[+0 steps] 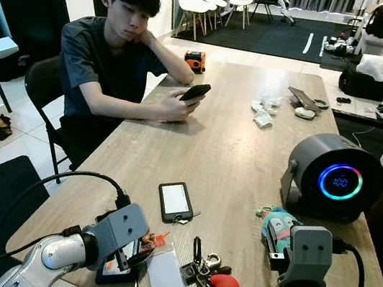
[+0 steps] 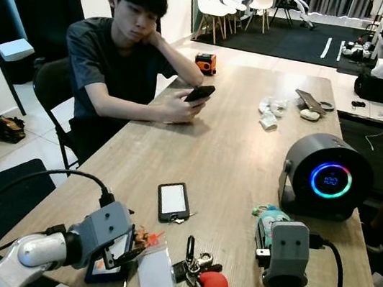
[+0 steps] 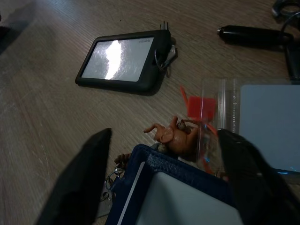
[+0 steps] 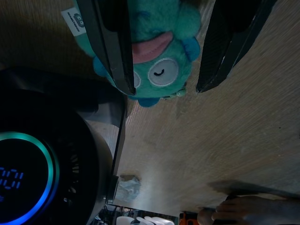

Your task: Hang keys on a hook

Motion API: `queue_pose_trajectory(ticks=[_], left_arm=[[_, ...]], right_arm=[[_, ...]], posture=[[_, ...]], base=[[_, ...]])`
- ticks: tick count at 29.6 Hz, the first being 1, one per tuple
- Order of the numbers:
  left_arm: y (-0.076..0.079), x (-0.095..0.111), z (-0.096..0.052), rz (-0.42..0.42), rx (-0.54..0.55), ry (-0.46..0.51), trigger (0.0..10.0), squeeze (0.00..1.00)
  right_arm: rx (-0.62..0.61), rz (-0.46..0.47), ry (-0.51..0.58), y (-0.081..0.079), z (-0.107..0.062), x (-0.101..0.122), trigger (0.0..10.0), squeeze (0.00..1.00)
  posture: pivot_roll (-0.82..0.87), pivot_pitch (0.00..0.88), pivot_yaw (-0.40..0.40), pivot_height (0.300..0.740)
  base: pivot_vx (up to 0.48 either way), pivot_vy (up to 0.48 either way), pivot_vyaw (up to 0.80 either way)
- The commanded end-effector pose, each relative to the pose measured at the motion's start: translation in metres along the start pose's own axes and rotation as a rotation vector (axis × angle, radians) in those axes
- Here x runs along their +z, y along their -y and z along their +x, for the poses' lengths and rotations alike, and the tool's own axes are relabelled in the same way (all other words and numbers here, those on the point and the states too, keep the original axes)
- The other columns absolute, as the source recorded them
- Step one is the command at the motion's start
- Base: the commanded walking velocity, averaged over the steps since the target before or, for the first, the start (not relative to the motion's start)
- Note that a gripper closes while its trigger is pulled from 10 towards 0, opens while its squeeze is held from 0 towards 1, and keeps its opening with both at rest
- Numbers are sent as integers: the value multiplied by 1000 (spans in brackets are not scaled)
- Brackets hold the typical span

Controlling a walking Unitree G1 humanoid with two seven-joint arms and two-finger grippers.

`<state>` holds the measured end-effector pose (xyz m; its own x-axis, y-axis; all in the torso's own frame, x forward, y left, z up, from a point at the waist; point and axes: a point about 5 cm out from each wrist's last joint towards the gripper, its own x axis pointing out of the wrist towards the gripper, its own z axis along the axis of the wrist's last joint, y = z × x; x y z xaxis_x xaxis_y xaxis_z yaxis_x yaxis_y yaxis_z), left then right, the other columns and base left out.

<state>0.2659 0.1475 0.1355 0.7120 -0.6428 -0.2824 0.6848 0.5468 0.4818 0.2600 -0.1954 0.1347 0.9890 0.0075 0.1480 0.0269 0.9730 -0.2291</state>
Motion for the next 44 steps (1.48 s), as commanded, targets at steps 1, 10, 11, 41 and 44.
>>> queue_pose_trajectory(ticks=[1, 10, 11, 41, 44], left_arm=[[-4, -12, -9, 19, -11, -54, 4549, 0], [5, -17, -21, 29, -89, -65, 6824, 0], [5, -16, -22, 5, -92, -55, 10000, 0], [28, -17, -28, -91, -170, -75, 9294, 0], [29, -16, -27, -93, -167, -69, 9176, 0]], right_arm=[[5, 6, -20, -2, -3, -6, 10000, 0], [2, 4, -22, 0, -3, -6, 10000, 0], [1, 3, -22, 0, -3, -6, 10000, 0], [9, 9, -34, -4, -4, -9, 10000, 0], [9, 10, -34, -4, -3, -9, 10000, 0]], posture=[[-23, 130, 99, 740], [-29, 133, 99, 740], [-28, 133, 98, 740], [-19, 136, 96, 740], [-19, 136, 96, 740]], base=[[0, 0, 0], [0, 0, 0], [0, 0, 0], [0, 0, 0], [0, 0, 0]])
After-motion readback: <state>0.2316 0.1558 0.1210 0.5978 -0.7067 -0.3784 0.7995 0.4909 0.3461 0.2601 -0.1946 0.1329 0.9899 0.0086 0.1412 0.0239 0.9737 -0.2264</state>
